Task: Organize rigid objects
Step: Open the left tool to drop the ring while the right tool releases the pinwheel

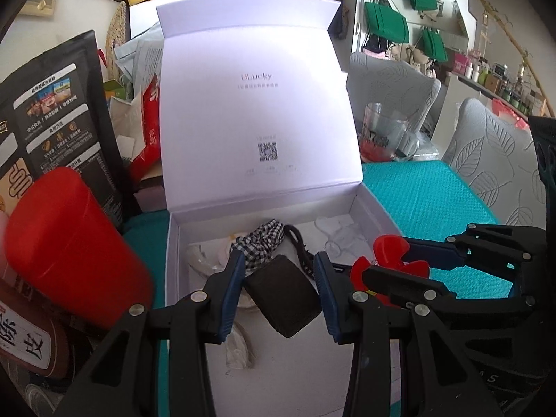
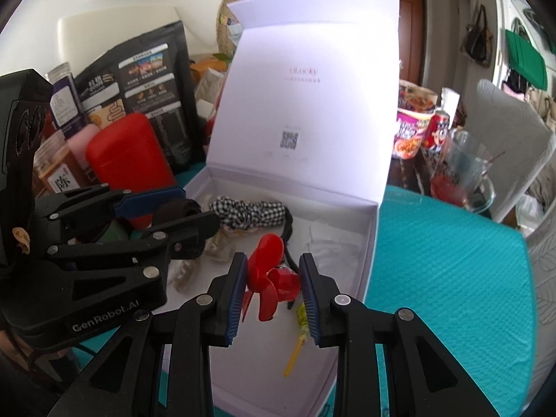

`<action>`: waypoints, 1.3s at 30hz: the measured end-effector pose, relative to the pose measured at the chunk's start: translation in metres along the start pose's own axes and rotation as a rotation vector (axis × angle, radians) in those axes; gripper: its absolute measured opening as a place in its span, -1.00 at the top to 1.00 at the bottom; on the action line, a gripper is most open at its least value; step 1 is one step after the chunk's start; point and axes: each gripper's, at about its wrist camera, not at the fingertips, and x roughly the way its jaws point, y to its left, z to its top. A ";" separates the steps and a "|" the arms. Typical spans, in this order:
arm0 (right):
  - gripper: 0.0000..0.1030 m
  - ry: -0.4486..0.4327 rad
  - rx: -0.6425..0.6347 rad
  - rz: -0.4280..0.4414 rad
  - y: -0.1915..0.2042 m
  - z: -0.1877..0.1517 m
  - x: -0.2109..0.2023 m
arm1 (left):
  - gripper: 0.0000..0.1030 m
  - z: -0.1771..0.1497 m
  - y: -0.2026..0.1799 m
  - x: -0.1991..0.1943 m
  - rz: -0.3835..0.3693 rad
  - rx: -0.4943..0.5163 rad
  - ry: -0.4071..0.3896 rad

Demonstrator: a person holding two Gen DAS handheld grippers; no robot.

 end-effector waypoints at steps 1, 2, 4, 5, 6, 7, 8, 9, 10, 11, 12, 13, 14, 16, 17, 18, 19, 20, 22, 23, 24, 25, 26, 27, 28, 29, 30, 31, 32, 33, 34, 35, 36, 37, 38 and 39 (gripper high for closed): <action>0.42 0.007 0.001 0.000 -0.001 -0.001 0.003 | 0.21 -0.002 0.001 0.004 -0.001 -0.001 0.012; 0.42 0.011 0.005 0.002 -0.002 -0.003 0.005 | 0.21 -0.002 0.001 0.007 -0.005 -0.006 0.022; 0.41 0.025 0.017 0.010 -0.004 -0.006 0.011 | 0.21 -0.004 0.003 0.012 -0.009 -0.013 0.037; 0.42 0.032 0.017 0.012 -0.005 -0.007 0.013 | 0.21 -0.004 0.003 0.014 -0.006 -0.010 0.046; 0.41 0.037 0.017 0.012 -0.005 -0.008 0.015 | 0.21 -0.005 0.002 0.016 -0.003 -0.007 0.050; 0.41 0.043 0.015 0.011 -0.005 -0.009 0.017 | 0.21 -0.006 0.001 0.018 0.001 -0.004 0.056; 0.41 0.050 0.013 0.010 -0.006 -0.011 0.019 | 0.21 -0.006 0.001 0.021 0.002 -0.002 0.063; 0.41 0.057 0.012 0.010 -0.006 -0.012 0.021 | 0.21 -0.007 0.000 0.022 0.003 -0.001 0.068; 0.42 0.062 0.012 0.010 -0.007 -0.014 0.023 | 0.21 -0.008 -0.001 0.025 0.004 0.000 0.075; 0.42 0.066 0.016 0.010 -0.009 -0.015 0.024 | 0.21 -0.009 -0.002 0.027 0.003 0.002 0.080; 0.42 0.070 0.023 0.008 -0.011 -0.017 0.026 | 0.21 -0.010 -0.003 0.030 0.002 0.003 0.086; 0.41 0.075 0.027 0.004 -0.013 -0.018 0.028 | 0.21 -0.011 -0.004 0.032 0.003 0.006 0.094; 0.41 0.081 0.027 0.001 -0.014 -0.020 0.030 | 0.21 -0.012 -0.006 0.033 0.012 0.014 0.093; 0.41 0.090 0.027 -0.001 -0.015 -0.022 0.033 | 0.21 -0.013 -0.009 0.034 0.029 0.024 0.094; 0.41 0.093 0.026 -0.002 -0.015 -0.023 0.035 | 0.21 -0.014 -0.009 0.035 0.033 0.022 0.097; 0.41 0.093 0.023 -0.007 -0.015 -0.025 0.037 | 0.21 -0.014 -0.008 0.036 0.033 0.019 0.100; 0.41 0.092 0.022 -0.012 -0.015 -0.025 0.038 | 0.21 -0.014 -0.008 0.037 0.034 0.017 0.102; 0.41 0.089 0.015 -0.021 -0.014 -0.026 0.038 | 0.21 -0.015 -0.008 0.038 0.037 0.017 0.102; 0.41 0.087 -0.006 -0.045 -0.010 -0.027 0.041 | 0.21 -0.015 -0.009 0.039 0.048 0.023 0.101; 0.41 0.087 -0.014 -0.055 -0.009 -0.028 0.042 | 0.21 -0.016 -0.009 0.040 0.052 0.028 0.099; 0.41 0.080 -0.029 -0.069 -0.006 -0.029 0.044 | 0.21 -0.016 -0.010 0.041 0.053 0.032 0.097; 0.41 0.079 -0.039 -0.079 -0.005 -0.029 0.044 | 0.21 -0.016 -0.011 0.041 0.053 0.036 0.096; 0.41 0.078 -0.041 -0.083 -0.005 -0.029 0.044 | 0.21 -0.017 -0.010 0.043 0.050 0.031 0.100; 0.41 0.076 -0.033 -0.076 -0.006 -0.029 0.045 | 0.21 -0.017 -0.009 0.044 0.045 0.022 0.102; 0.41 0.075 -0.034 -0.078 -0.007 -0.029 0.044 | 0.21 -0.017 -0.008 0.045 0.044 0.016 0.105; 0.41 0.075 -0.033 -0.080 -0.007 -0.030 0.045 | 0.21 -0.016 -0.007 0.046 0.042 0.011 0.111; 0.41 0.074 -0.032 -0.082 -0.006 -0.029 0.045 | 0.21 -0.016 -0.006 0.046 0.039 0.009 0.113; 0.41 0.073 -0.031 -0.082 -0.007 -0.030 0.045 | 0.21 -0.017 -0.006 0.046 0.040 0.007 0.113; 0.41 0.073 -0.030 -0.084 -0.007 -0.030 0.045 | 0.21 -0.017 -0.006 0.046 0.044 0.011 0.114; 0.41 0.075 -0.032 -0.088 -0.007 -0.030 0.045 | 0.21 -0.017 -0.006 0.046 0.046 0.015 0.115; 0.41 0.077 -0.035 -0.094 -0.006 -0.030 0.046 | 0.21 -0.017 -0.007 0.047 0.048 0.018 0.116; 0.41 0.080 -0.039 -0.100 -0.005 -0.031 0.046 | 0.21 -0.017 -0.007 0.047 0.048 0.019 0.117; 0.41 0.082 -0.039 -0.102 -0.005 -0.031 0.047 | 0.21 -0.017 -0.007 0.047 0.047 0.017 0.117; 0.41 0.084 -0.038 -0.102 -0.005 -0.030 0.047 | 0.21 -0.017 -0.007 0.047 0.046 0.016 0.117; 0.41 0.085 -0.036 -0.101 -0.005 -0.030 0.047 | 0.21 -0.016 -0.007 0.047 0.045 0.015 0.118; 0.41 0.085 -0.033 -0.100 -0.005 -0.030 0.046 | 0.21 -0.017 -0.006 0.047 0.045 0.015 0.118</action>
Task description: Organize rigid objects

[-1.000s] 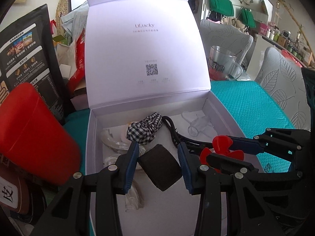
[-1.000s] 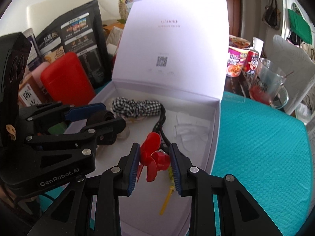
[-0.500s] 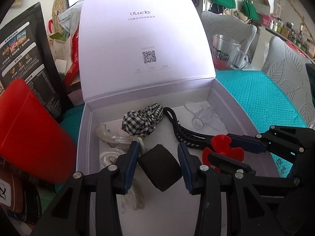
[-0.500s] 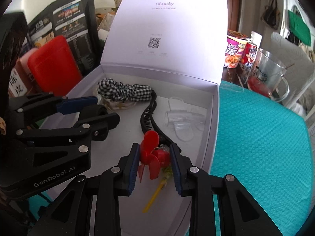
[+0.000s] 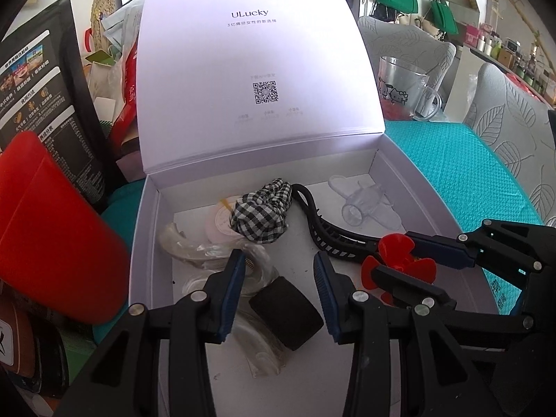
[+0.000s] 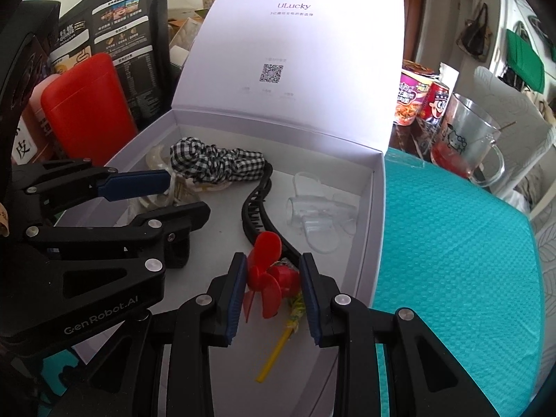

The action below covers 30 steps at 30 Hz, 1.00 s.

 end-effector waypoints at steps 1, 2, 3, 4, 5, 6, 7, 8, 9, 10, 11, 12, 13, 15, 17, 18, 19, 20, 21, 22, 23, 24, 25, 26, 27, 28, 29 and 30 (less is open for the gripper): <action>0.41 0.000 0.002 0.003 -0.001 0.000 -0.001 | 0.21 0.000 0.000 0.000 0.000 0.001 0.000; 0.40 0.000 0.002 0.008 -0.001 -0.001 -0.001 | 0.21 0.000 -0.001 0.000 0.003 0.008 0.001; 0.38 0.001 -0.002 0.010 -0.001 -0.001 -0.001 | 0.21 0.000 -0.001 0.000 0.007 0.013 0.002; 0.36 0.004 -0.006 0.008 0.001 0.000 -0.001 | 0.21 0.000 -0.001 0.000 0.010 0.016 0.003; 0.34 0.008 -0.008 0.006 0.002 0.000 -0.001 | 0.21 0.001 -0.001 0.000 0.013 0.016 0.005; 0.28 0.011 -0.007 0.008 0.003 0.000 -0.001 | 0.21 0.001 -0.001 0.000 0.016 0.016 0.008; 0.21 0.012 -0.004 0.009 0.004 0.000 -0.001 | 0.21 0.001 -0.002 0.000 0.019 0.018 0.011; 0.18 0.013 -0.007 0.005 0.006 0.001 -0.002 | 0.21 0.001 -0.002 0.000 0.023 0.017 0.015; 0.11 0.013 -0.011 -0.002 0.007 0.001 -0.003 | 0.21 0.001 -0.002 -0.001 0.022 0.015 0.020; 0.05 0.010 -0.013 -0.019 0.007 0.001 -0.005 | 0.21 0.001 -0.002 -0.001 0.016 0.009 0.023; 0.02 0.007 -0.012 -0.027 0.007 0.001 -0.005 | 0.21 0.001 -0.001 -0.002 0.009 0.004 0.024; -0.03 0.004 -0.004 -0.032 0.005 0.001 -0.007 | 0.21 0.001 -0.001 -0.003 0.007 0.000 0.024; -0.06 0.003 0.008 -0.028 0.003 0.001 -0.009 | 0.21 0.001 -0.001 -0.005 0.012 -0.005 0.022; -0.06 0.003 0.019 -0.011 0.000 0.001 -0.012 | 0.21 0.002 -0.001 -0.008 0.033 -0.008 0.017; -0.08 0.002 0.019 -0.019 0.000 0.001 -0.017 | 0.02 0.001 -0.001 -0.012 0.047 -0.013 0.009; -0.15 0.003 0.018 -0.035 0.000 0.001 -0.019 | -0.25 0.001 -0.001 -0.014 0.050 -0.017 0.006; -0.17 0.000 0.019 -0.044 -0.001 0.001 -0.021 | -0.42 0.001 0.000 -0.017 0.071 -0.024 -0.001; -0.17 -0.004 0.022 -0.048 -0.001 0.001 -0.024 | -0.47 0.002 0.002 -0.019 0.071 -0.031 -0.007; -0.17 -0.008 0.029 -0.041 -0.003 0.000 -0.027 | -0.50 0.001 0.004 -0.022 0.060 -0.041 -0.011; -0.17 -0.012 0.038 -0.035 -0.005 0.000 -0.031 | -0.51 0.001 0.006 -0.025 0.046 -0.057 -0.009; -0.17 -0.013 0.042 -0.032 -0.006 0.000 -0.032 | -0.51 0.001 0.007 -0.027 0.045 -0.066 -0.008; -0.17 -0.015 0.044 -0.032 -0.006 0.000 -0.035 | -0.51 0.002 0.008 -0.028 0.048 -0.070 -0.009; -0.19 -0.016 0.044 -0.039 -0.006 0.000 -0.036 | -0.51 0.002 0.007 -0.032 0.058 -0.069 -0.013; -0.20 -0.017 0.043 -0.051 -0.006 0.000 -0.038 | -0.51 0.002 0.007 -0.035 0.066 -0.067 -0.018; -0.21 -0.018 0.043 -0.061 -0.006 0.000 -0.040 | -0.51 0.003 0.006 -0.037 0.071 -0.066 -0.021; -0.21 -0.018 0.044 -0.062 -0.006 0.000 -0.041 | -0.51 0.003 0.006 -0.042 0.077 -0.069 -0.026; -0.21 -0.019 0.049 -0.063 -0.006 0.000 -0.044 | -0.51 0.004 0.006 -0.045 0.079 -0.074 -0.029; -0.21 -0.020 0.053 -0.064 -0.007 0.001 -0.046 | -0.51 0.005 0.006 -0.050 0.082 -0.081 -0.032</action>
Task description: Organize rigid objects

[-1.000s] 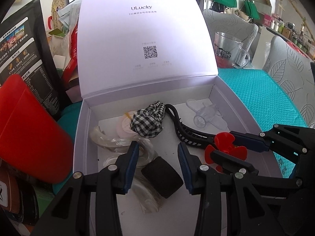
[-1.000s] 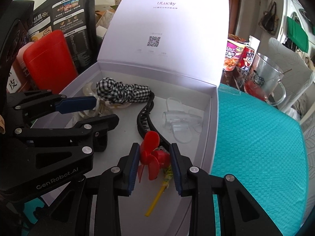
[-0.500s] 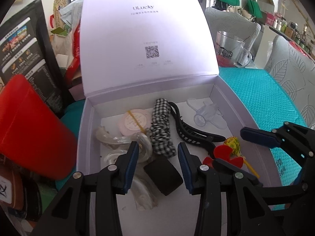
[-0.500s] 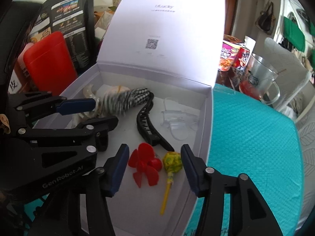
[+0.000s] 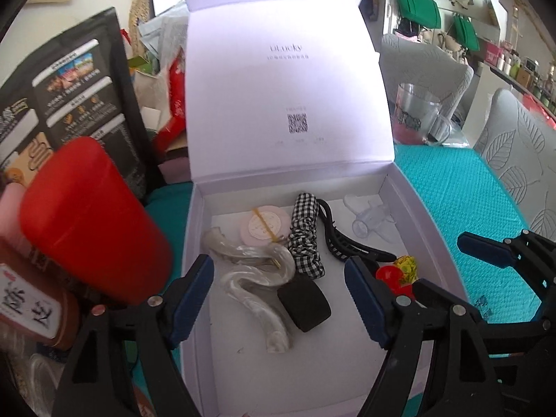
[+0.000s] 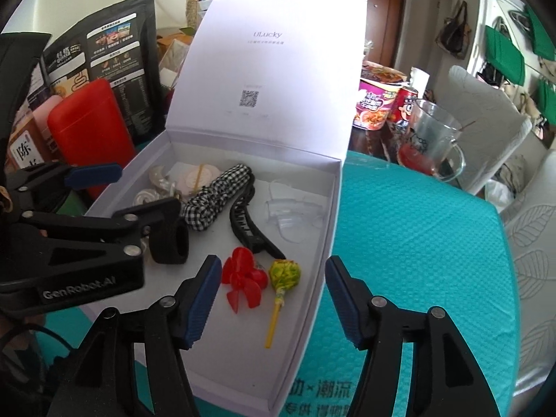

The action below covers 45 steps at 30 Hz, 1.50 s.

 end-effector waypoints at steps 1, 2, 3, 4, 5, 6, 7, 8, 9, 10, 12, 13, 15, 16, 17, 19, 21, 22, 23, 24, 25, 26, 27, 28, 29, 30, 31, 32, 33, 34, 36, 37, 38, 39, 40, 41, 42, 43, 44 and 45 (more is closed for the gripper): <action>-0.21 -0.003 0.003 -0.001 -0.001 0.000 -0.003 | -0.51 0.001 0.001 -0.003 0.003 -0.003 -0.002; -0.21 -0.008 0.007 -0.003 -0.002 0.001 -0.006 | -0.51 0.002 0.001 -0.009 0.010 -0.009 -0.008; -0.21 -0.015 0.009 -0.005 -0.002 0.003 -0.011 | -0.51 0.003 0.003 -0.013 0.013 -0.013 -0.011; -0.21 -0.025 0.011 -0.007 -0.003 0.004 -0.017 | -0.51 0.004 0.004 -0.018 0.017 -0.019 -0.015; -0.21 -0.032 0.012 -0.007 -0.003 0.005 -0.021 | -0.51 0.006 0.005 -0.025 0.021 -0.025 -0.022; -0.24 -0.045 0.012 -0.008 -0.003 0.006 -0.027 | -0.51 0.007 0.006 -0.030 0.024 -0.026 -0.028; -0.27 -0.059 0.012 -0.010 -0.003 0.008 -0.034 | -0.51 0.008 0.006 -0.035 0.031 -0.026 -0.035; -0.28 -0.071 0.011 -0.012 -0.003 0.009 -0.040 | -0.51 0.009 0.006 -0.042 0.041 -0.024 -0.041; -0.30 -0.080 0.009 -0.015 -0.002 0.010 -0.044 | -0.51 0.009 0.006 -0.046 0.047 -0.023 -0.044; -0.31 -0.092 0.007 -0.019 -0.001 0.011 -0.051 | -0.51 0.009 0.006 -0.052 0.055 -0.024 -0.046; -0.33 -0.108 0.004 -0.024 0.000 0.011 -0.062 | -0.51 0.009 0.006 -0.063 0.066 -0.023 -0.059; -0.34 -0.118 0.005 -0.024 0.001 0.011 -0.069 | -0.51 0.008 0.006 -0.071 0.066 -0.022 -0.075; -0.39 -0.129 0.007 -0.024 0.002 0.011 -0.079 | -0.51 0.007 0.005 -0.083 0.068 -0.024 -0.093; -0.43 -0.137 0.010 -0.027 0.002 0.010 -0.087 | -0.51 0.005 0.005 -0.092 0.075 -0.027 -0.103; -0.44 -0.143 0.012 -0.032 0.003 0.009 -0.091 | -0.51 0.004 0.004 -0.098 0.081 -0.029 -0.110; -0.46 -0.156 0.013 -0.042 0.004 0.007 -0.102 | -0.51 0.000 0.002 -0.111 0.087 -0.031 -0.132; -0.50 -0.172 0.017 -0.048 0.005 0.004 -0.115 | -0.51 -0.004 0.002 -0.125 0.090 -0.034 -0.158; -0.56 -0.178 0.020 -0.049 0.005 0.002 -0.120 | -0.53 -0.007 0.001 -0.131 0.089 -0.035 -0.164; -0.60 -0.184 0.024 -0.049 0.005 0.000 -0.126 | -0.55 -0.009 0.001 -0.136 0.087 -0.037 -0.167; -0.64 -0.193 0.026 -0.051 0.005 -0.003 -0.133 | -0.62 -0.011 0.000 -0.140 0.084 -0.041 -0.170; -0.65 -0.201 0.027 -0.054 0.006 -0.005 -0.138 | -0.69 -0.014 0.000 -0.145 0.080 -0.043 -0.176; -0.65 -0.208 0.026 -0.060 0.007 -0.008 -0.142 | -0.74 -0.018 -0.001 -0.151 0.079 -0.042 -0.184; -0.66 -0.213 0.025 -0.073 0.008 -0.011 -0.148 | -0.80 -0.021 -0.002 -0.156 0.079 -0.041 -0.192; -0.67 -0.218 0.025 -0.084 0.009 -0.014 -0.153 | -0.85 -0.024 -0.003 -0.162 0.081 -0.040 -0.201; -0.67 -0.222 0.025 -0.090 0.011 -0.017 -0.157 | -0.86 -0.028 -0.005 -0.168 0.083 -0.038 -0.211; -0.68 -0.226 0.024 -0.091 0.012 -0.020 -0.161 | -0.86 -0.031 -0.007 -0.173 0.086 -0.036 -0.217; -0.69 -0.229 0.024 -0.091 0.012 -0.022 -0.163 | -0.87 -0.035 -0.008 -0.178 0.089 -0.034 -0.221; -0.71 -0.235 0.026 -0.094 0.013 -0.027 -0.169 | -0.87 -0.039 -0.010 -0.183 0.091 -0.035 -0.226; -0.74 -0.240 0.029 -0.097 0.013 -0.030 -0.172 | -0.87 -0.042 -0.011 -0.187 0.092 -0.036 -0.230; -0.78 -0.245 0.032 -0.102 0.014 -0.033 -0.176 | -0.87 -0.046 -0.012 -0.191 0.092 -0.037 -0.234; -0.79 -0.256 0.033 -0.116 0.017 -0.040 -0.184 | -0.87 -0.054 -0.013 -0.199 0.091 -0.043 -0.240; -0.80 -0.260 0.032 -0.121 0.019 -0.044 -0.187 | -0.87 -0.058 -0.014 -0.202 0.092 -0.043 -0.241; -0.80 -0.262 0.031 -0.123 0.019 -0.047 -0.190 | -0.87 -0.063 -0.016 -0.205 0.099 -0.041 -0.241; -0.81 -0.264 0.032 -0.121 0.021 -0.052 -0.193 | -0.87 -0.067 -0.017 -0.207 0.106 -0.042 -0.242; -0.82 -0.264 0.034 -0.119 0.022 -0.055 -0.195 | -0.87 -0.071 -0.018 -0.210 0.113 -0.043 -0.244; -0.83 -0.263 0.036 -0.118 0.022 -0.059 -0.197 | -0.87 -0.076 -0.019 -0.212 0.117 -0.044 -0.244; -0.83 -0.262 0.040 -0.119 0.023 -0.064 -0.199 | -0.87 -0.080 -0.020 -0.213 0.116 -0.048 -0.242; -0.84 -0.262 0.043 -0.122 0.024 -0.068 -0.200 | -0.87 -0.085 -0.020 -0.215 0.110 -0.053 -0.238; -0.84 -0.261 0.043 -0.123 0.025 -0.072 -0.201 | -0.87 -0.088 -0.020 -0.215 0.107 -0.056 -0.234; -0.84 -0.258 0.044 -0.123 0.026 -0.076 -0.201 | -0.87 -0.092 -0.020 -0.215 0.106 -0.060 -0.231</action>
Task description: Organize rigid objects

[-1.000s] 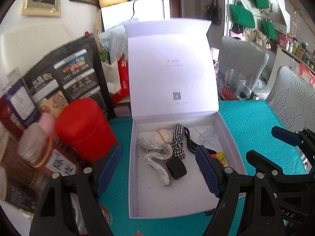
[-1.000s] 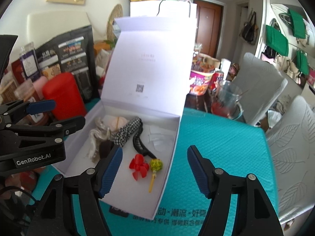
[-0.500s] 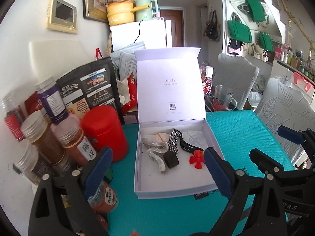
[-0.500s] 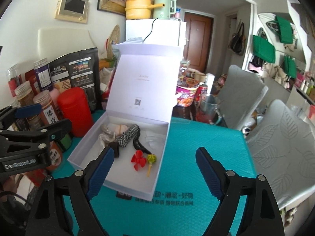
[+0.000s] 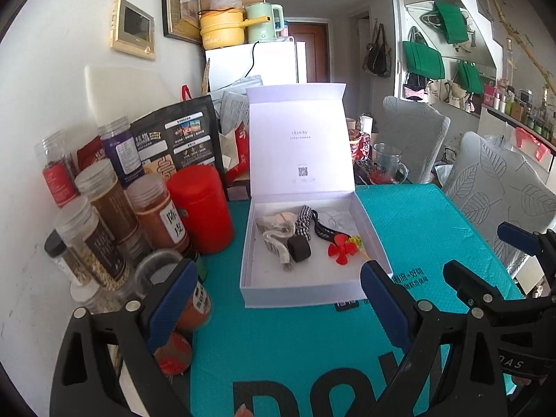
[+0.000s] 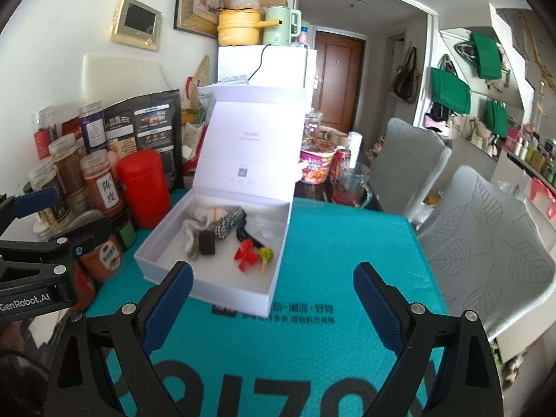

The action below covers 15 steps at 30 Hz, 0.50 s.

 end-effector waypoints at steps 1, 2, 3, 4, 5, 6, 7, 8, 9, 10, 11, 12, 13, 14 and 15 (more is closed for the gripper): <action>-0.84 0.002 0.001 0.001 0.000 -0.003 -0.001 | -0.87 -0.002 -0.001 -0.001 0.005 -0.001 0.000; -0.84 0.005 0.002 0.005 0.001 -0.007 -0.002 | -0.87 -0.006 -0.001 -0.002 0.020 0.000 -0.003; -0.84 0.010 0.003 0.009 0.001 -0.011 -0.003 | -0.87 -0.009 -0.002 -0.003 0.028 0.000 -0.005; -0.84 0.012 0.004 0.011 0.001 -0.014 -0.003 | -0.87 -0.012 -0.003 -0.005 0.032 0.000 -0.006; -0.84 0.013 0.007 0.010 0.001 -0.018 -0.004 | -0.87 -0.016 -0.003 -0.005 0.028 -0.001 -0.004; -0.84 0.017 0.014 0.008 0.001 -0.021 -0.004 | -0.87 -0.018 -0.003 -0.005 0.024 -0.003 -0.003; -0.84 0.020 0.019 0.007 0.001 -0.024 -0.005 | -0.87 -0.022 -0.003 -0.006 0.021 -0.005 0.001; -0.84 0.023 0.023 0.008 0.000 -0.028 -0.006 | -0.87 -0.025 -0.004 -0.005 0.020 -0.005 0.007; -0.84 0.027 0.029 0.009 -0.001 -0.031 -0.006 | -0.87 -0.028 -0.004 -0.005 0.020 -0.004 0.010; -0.84 0.030 0.032 0.009 -0.001 -0.033 -0.006 | -0.87 -0.030 -0.005 -0.005 0.020 -0.003 0.013; -0.84 0.031 0.035 0.009 -0.002 -0.036 -0.006 | -0.87 -0.033 -0.005 -0.004 0.017 -0.002 0.018; -0.84 0.034 0.038 0.008 -0.002 -0.038 -0.007 | -0.87 -0.034 -0.006 -0.004 0.015 -0.002 0.022; -0.84 0.036 0.039 0.006 -0.003 -0.041 -0.007 | -0.87 -0.036 -0.007 -0.003 0.012 -0.004 0.026; -0.84 0.037 0.039 0.005 -0.002 -0.042 -0.007 | -0.87 -0.038 -0.007 -0.002 0.012 -0.006 0.032; -0.84 0.040 0.037 0.004 -0.001 -0.043 -0.007 | -0.87 -0.039 -0.007 -0.002 0.012 -0.006 0.034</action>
